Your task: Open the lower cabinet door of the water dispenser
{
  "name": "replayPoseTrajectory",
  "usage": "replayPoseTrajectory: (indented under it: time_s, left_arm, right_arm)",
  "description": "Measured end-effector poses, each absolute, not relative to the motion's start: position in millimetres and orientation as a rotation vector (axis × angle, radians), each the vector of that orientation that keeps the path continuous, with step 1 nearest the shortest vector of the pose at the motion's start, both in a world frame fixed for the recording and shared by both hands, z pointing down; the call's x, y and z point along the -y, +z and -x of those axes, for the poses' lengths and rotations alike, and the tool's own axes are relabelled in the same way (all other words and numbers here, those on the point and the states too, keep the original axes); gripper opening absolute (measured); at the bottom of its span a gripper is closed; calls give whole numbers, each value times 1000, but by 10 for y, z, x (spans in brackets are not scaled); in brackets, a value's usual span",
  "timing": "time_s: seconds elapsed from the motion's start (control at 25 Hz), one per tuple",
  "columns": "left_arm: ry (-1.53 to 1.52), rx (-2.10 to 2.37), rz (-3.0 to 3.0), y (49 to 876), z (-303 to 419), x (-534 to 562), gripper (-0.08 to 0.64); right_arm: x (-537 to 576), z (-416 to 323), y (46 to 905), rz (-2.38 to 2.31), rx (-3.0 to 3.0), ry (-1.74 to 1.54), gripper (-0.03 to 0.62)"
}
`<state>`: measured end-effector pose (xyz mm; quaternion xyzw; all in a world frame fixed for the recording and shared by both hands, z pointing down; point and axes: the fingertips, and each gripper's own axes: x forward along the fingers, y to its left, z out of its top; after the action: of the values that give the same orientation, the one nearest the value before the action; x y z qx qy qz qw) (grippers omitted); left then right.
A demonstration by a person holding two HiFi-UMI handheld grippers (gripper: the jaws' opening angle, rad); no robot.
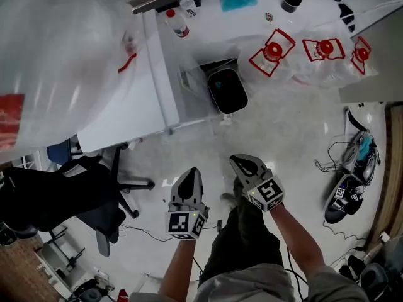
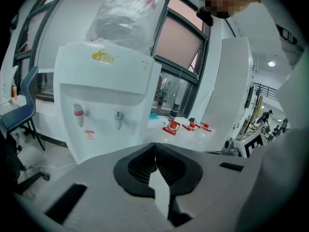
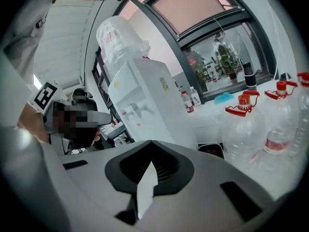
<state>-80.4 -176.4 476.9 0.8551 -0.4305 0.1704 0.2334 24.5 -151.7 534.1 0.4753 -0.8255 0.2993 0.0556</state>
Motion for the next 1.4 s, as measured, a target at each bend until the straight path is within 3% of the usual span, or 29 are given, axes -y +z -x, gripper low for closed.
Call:
replayPoseTrajectory:
  time_s: [1.16,1.4]
  left_arm:
    - [638,1101,-2285,6209,804,2067,9]
    - [641,1105,-2250,6367,875,2142,9]
  right_arm:
    - [1959,-88,7049,-1355,2361,783,15]
    - [2091,61,7271,-1264,2372,766,120]
